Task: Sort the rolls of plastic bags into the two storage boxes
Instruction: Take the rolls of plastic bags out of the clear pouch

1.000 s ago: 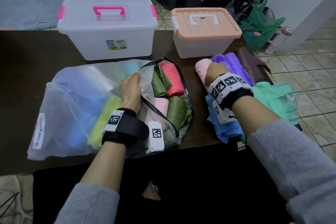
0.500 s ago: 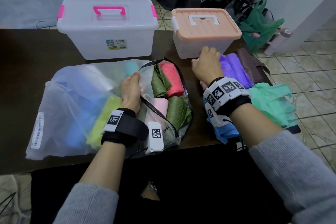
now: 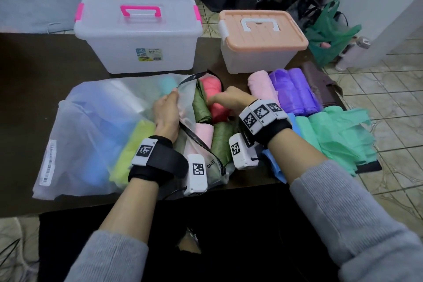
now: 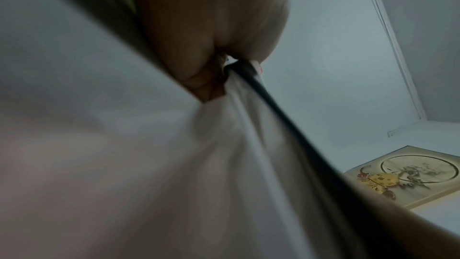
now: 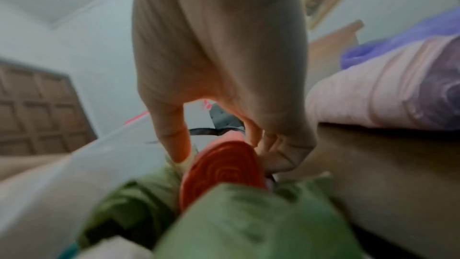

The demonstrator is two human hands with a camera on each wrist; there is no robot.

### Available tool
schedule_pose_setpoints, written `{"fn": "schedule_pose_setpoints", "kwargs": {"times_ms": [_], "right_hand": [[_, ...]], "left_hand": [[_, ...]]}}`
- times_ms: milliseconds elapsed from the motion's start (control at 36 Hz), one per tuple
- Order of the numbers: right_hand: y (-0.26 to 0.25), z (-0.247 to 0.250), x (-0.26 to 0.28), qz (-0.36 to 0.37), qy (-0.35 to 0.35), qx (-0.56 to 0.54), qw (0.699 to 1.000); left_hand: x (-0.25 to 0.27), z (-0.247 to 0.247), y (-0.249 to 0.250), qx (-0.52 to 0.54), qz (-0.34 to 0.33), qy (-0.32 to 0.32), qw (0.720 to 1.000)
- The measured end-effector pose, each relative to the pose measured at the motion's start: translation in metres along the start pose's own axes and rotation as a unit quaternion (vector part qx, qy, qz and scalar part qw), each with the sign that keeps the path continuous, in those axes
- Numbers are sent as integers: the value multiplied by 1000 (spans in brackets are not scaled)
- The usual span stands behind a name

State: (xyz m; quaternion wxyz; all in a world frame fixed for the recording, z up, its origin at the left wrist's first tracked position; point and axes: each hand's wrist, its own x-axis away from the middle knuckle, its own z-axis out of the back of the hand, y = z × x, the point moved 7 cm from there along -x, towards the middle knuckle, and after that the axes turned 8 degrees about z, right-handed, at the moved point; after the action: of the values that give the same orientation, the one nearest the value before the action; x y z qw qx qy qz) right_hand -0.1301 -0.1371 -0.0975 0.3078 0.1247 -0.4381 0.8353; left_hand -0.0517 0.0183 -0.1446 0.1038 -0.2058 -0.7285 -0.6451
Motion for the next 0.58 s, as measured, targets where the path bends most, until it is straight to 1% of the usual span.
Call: {"fn": "schedule_pose_setpoints", "kwargs": {"times_ms": [56,83,111,167,222,250,333,417,528,583], "right_hand": [[1,2,-1,-12,16,-70,997],[0,3,-2,-4,27,-80,996],[-1,5,-2,12,38,-64,997],[-4,9,-3,45,66,6,997],[-6,9,-4,66,75,46,994],[-6,8,-5,68,70,50,994],[-3,2,-7,28,37,41,998],[-5,-1,-6,10,4,43,999],[-7,0,-8,12,-19,82,996],[-6,-1,-9,12,-19,75,997]], "left_hand": [[0,0,0,1,-2,-1,1000],[1,0,1,-1,-4,0,1000],[1,0,1,-1,-4,0,1000],[2,-1,1,4,1,-2,1000],[3,-1,1,4,4,-3,1000],[5,-1,2,3,5,-3,1000],[5,-1,2,8,3,-3,1000],[5,-1,2,6,7,2,1000],[4,-1,1,4,5,5,1000],[2,0,0,5,6,4,1000]]}}
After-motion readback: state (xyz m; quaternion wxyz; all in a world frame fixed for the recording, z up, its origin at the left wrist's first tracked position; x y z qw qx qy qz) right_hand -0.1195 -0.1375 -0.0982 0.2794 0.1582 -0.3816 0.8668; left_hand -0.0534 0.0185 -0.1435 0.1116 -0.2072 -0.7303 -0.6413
